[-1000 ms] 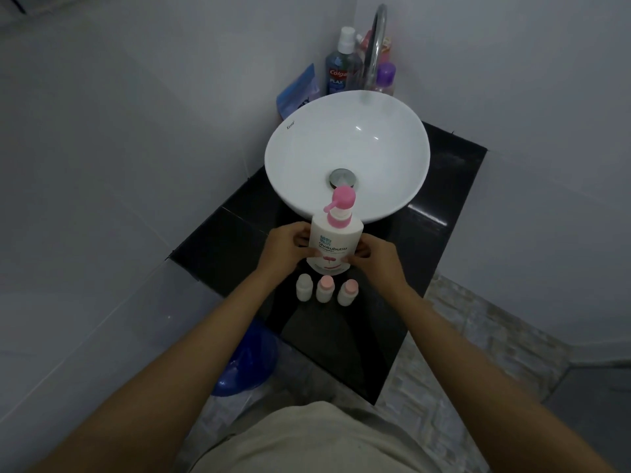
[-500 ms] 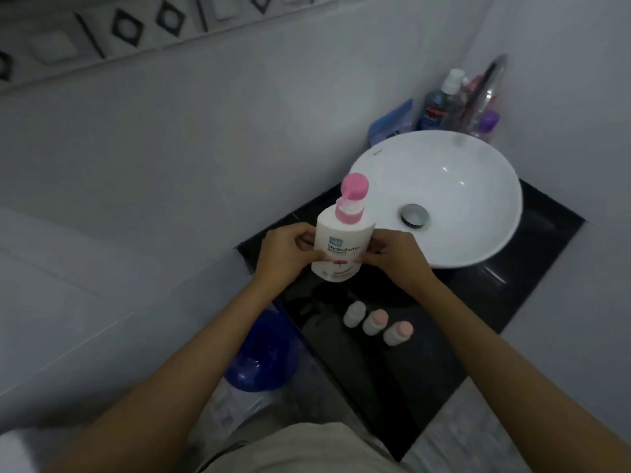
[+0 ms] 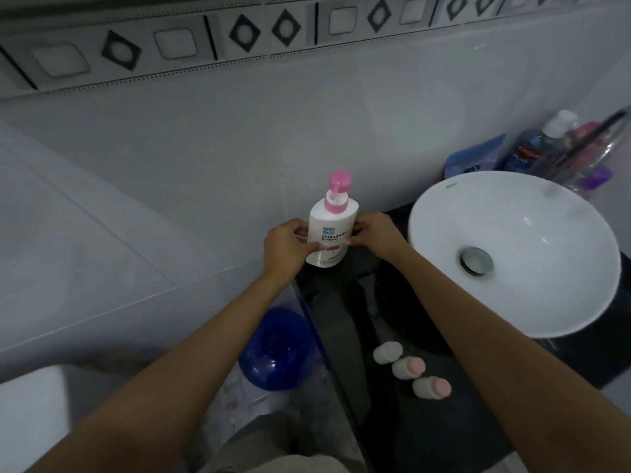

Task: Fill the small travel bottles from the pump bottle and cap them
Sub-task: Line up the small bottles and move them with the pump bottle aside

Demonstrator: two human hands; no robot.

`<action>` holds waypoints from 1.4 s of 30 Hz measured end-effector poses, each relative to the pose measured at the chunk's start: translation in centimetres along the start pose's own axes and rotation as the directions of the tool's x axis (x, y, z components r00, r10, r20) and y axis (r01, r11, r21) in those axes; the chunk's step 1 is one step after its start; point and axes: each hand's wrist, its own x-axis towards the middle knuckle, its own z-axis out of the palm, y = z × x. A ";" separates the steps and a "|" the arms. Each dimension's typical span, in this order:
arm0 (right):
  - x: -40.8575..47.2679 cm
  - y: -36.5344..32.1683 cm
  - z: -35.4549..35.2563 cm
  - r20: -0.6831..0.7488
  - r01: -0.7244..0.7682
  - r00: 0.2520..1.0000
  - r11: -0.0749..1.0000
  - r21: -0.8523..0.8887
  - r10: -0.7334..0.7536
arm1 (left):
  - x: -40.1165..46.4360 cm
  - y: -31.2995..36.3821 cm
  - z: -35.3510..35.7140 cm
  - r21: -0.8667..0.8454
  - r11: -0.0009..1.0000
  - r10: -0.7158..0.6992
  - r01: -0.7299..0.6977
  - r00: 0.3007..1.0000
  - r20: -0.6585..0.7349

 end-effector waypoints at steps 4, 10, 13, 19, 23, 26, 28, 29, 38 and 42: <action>1.6 0.1 0.4 0.032 -0.001 0.999 1.000 0.004 0.001 | 0.6 -0.5 0.5 -0.006 0.999 -0.046 0.045 0.998 -0.041; 2.8 -0.1 0.9 0.049 -0.009 0.999 0.999 0.051 0.007 | 1.5 -1.4 0.8 -0.015 0.996 -0.089 0.089 0.994 -0.061; 3.3 -0.1 1.2 0.043 -0.011 0.999 0.998 0.054 0.009 | 1.8 -1.6 1.0 -0.014 0.996 -0.083 0.083 0.994 -0.072; 3.6 0.1 1.5 0.028 -0.034 0.999 0.995 0.093 0.032 | 2.2 -1.9 1.1 -0.029 0.997 -0.068 0.066 0.995 -0.071; 3.5 0.2 1.6 0.016 -0.048 0.999 0.993 0.111 0.046 | 2.3 -2.4 1.2 -0.055 0.997 -0.065 0.062 0.996 -0.056; 3.6 0.3 1.6 0.011 -0.057 0.998 0.990 0.128 0.056 | 2.3 -2.3 1.3 -0.065 0.996 -0.057 0.054 0.998 -0.041; 3.5 0.4 1.7 0.013 -0.077 0.997 0.992 0.105 0.076 | 2.3 -2.1 1.3 -0.071 0.996 -0.051 0.049 0.998 -0.033; 3.4 0.5 1.8 0.010 -0.093 0.996 0.991 0.095 0.093 | 2.3 -2.1 1.3 -0.070 0.997 -0.048 0.046 0.998 -0.029; -4.0 -0.2 -0.5 -0.081 -0.207 0.972 0.969 0.136 0.219 | -1.0 -4.1 0.2 -0.133 0.990 -0.061 0.039 0.985 -0.163; -13.3 0.5 -1.4 -0.233 -0.193 0.946 0.968 0.158 0.226 | -5.2 -2.2 1.6 -0.258 0.965 0.076 -0.040 0.989 0.130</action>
